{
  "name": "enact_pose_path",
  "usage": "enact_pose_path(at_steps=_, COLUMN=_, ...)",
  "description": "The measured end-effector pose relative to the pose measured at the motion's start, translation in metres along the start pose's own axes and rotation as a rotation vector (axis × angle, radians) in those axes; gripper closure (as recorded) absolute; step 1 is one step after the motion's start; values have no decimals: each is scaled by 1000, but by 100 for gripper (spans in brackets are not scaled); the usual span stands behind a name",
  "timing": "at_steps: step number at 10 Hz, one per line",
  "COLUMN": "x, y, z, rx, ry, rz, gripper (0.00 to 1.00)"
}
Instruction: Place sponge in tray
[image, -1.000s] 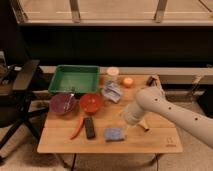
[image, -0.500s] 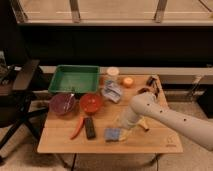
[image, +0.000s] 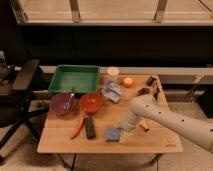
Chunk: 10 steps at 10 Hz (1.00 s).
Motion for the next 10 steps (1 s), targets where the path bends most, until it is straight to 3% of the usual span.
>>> enact_pose_path(at_steps=2, x=0, y=0, z=-6, rx=13, ry=8, rz=4, gripper=78)
enact_pose_path(at_steps=4, x=0, y=-5, z=-24, rx=65, ry=17, rz=13, gripper=96)
enact_pose_path(at_steps=7, x=-6, y=-40, z=-81, rx=169, ry=16, rz=14, gripper=100)
enact_pose_path(at_steps=8, x=-14, y=-66, z=-112, rx=220, ry=17, rz=-3, gripper=100)
enact_pose_path(at_steps=10, x=-27, y=-111, z=-154, rx=274, ry=-6, rz=-47, gripper=100)
